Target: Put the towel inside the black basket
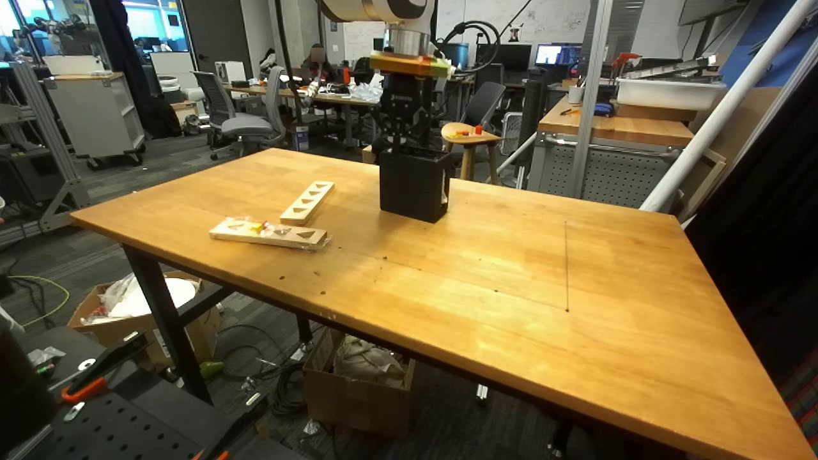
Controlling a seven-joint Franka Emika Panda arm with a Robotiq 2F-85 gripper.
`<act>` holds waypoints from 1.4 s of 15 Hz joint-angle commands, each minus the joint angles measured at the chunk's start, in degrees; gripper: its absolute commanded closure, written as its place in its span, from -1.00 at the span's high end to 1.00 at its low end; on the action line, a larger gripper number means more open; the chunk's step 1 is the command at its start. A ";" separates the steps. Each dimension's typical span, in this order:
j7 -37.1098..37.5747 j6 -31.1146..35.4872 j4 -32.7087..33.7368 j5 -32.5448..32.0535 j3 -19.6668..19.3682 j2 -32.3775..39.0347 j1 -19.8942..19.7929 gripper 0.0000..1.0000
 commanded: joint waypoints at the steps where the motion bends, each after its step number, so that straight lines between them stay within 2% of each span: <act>1: -0.35 0.36 0.01 0.92 0.59 0.29 -0.49 -1.00; 21: -3.17 0.43 0.41 2.27 0.75 3.18 -3.35 -1.00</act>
